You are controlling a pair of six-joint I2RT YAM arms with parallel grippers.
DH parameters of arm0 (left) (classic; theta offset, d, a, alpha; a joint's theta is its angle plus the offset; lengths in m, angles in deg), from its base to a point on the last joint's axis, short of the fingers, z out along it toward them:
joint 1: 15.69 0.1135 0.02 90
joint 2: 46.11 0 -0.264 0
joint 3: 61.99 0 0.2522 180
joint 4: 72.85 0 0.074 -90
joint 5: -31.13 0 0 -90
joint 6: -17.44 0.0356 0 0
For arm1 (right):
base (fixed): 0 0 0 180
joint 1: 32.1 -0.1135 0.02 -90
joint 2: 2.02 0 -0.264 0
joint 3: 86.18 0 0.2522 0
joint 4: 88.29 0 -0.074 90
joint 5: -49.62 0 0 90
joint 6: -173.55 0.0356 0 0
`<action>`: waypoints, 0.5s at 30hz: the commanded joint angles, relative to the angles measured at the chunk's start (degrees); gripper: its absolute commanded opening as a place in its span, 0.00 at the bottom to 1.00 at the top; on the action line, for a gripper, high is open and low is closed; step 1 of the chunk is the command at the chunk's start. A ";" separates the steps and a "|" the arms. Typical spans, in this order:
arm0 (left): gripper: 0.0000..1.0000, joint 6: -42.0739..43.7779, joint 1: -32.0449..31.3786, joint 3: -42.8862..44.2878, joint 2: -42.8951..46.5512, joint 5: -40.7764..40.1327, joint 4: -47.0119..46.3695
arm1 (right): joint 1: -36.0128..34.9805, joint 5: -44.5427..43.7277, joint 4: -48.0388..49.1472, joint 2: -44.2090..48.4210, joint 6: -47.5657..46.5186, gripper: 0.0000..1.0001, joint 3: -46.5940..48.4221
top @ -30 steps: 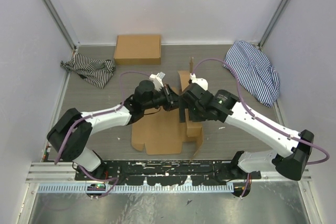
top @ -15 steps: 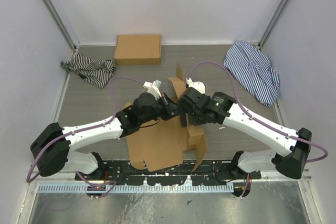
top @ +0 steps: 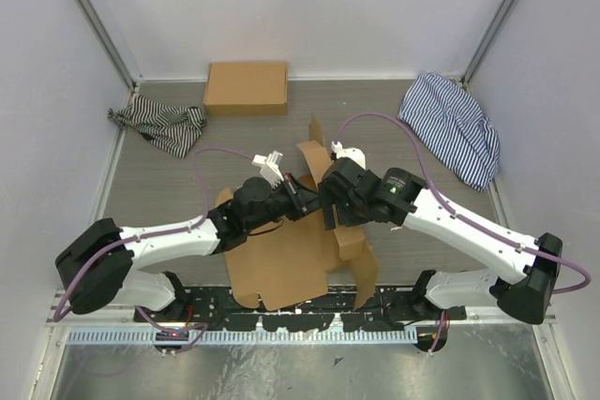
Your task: Fold the paper box
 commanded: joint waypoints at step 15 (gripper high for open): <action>0.46 14.89 -0.43 6.41 9.89 -9.47 27.31 | -0.71 -3.25 -0.83 -0.16 -0.11 0.69 1.25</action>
